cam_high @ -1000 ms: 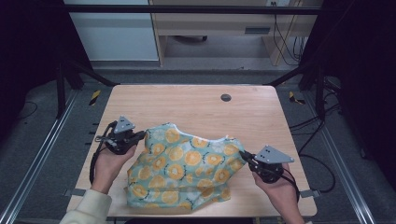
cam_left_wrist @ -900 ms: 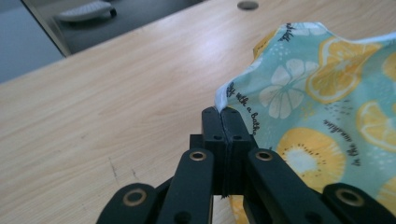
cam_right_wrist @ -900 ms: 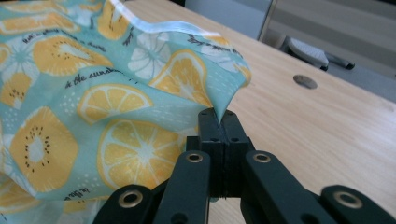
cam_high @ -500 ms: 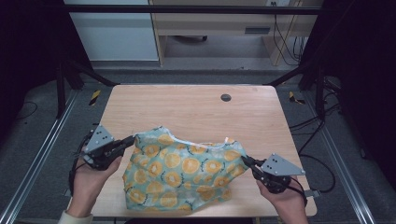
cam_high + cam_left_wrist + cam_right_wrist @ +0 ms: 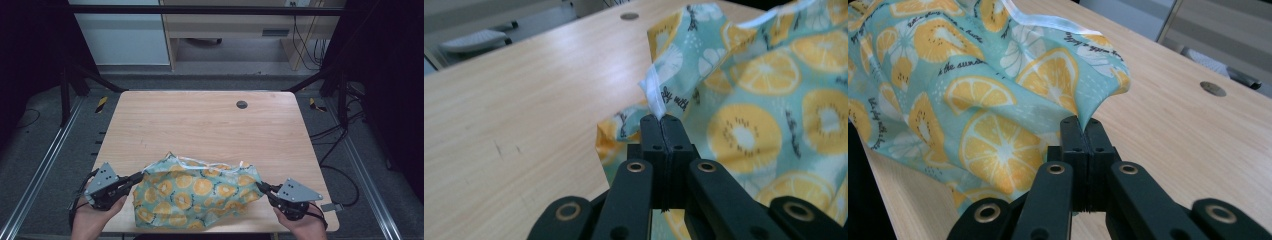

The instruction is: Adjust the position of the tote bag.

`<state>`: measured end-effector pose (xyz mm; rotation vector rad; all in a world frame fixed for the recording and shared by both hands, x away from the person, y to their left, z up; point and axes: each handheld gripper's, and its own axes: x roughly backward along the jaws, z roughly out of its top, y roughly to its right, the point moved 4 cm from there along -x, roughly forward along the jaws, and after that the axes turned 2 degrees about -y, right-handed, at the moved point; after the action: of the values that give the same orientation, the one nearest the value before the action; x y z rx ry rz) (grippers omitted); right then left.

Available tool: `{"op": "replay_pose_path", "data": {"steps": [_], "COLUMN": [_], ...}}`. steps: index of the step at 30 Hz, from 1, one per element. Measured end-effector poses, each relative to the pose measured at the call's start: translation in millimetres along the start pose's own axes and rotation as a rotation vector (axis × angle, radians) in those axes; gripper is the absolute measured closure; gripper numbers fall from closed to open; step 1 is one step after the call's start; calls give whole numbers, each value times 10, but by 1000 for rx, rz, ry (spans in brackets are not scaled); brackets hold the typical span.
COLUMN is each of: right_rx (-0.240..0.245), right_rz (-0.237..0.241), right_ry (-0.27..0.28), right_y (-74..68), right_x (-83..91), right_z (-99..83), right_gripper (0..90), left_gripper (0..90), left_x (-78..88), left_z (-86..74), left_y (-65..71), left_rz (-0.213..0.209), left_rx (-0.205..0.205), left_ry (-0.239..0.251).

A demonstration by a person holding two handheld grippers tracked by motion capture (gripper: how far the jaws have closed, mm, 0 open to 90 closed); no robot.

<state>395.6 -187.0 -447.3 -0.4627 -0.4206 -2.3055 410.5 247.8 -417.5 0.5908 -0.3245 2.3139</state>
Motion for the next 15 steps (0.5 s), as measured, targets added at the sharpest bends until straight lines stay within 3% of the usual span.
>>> {"op": "replay_pose_path", "data": {"steps": [3, 6, 15], "right_rx": [-1, 4, 25], "right_rz": [10, 14, 42], "right_ry": [-16, -25, -48], "right_y": [-3, -8, -27], "right_x": [-26, -52, -67], "right_z": [-53, -74, -134], "right_gripper": [900, 900, 899], "left_gripper": [900, 900, 900], "left_x": [-27, -27, -139], "left_z": [-138, -171, -329], "left_y": [-7, -2, 74], "left_rz": [-30, -36, -61], "left_rx": [25, 20, -22], "left_ry": [-14, -20, -110]}}
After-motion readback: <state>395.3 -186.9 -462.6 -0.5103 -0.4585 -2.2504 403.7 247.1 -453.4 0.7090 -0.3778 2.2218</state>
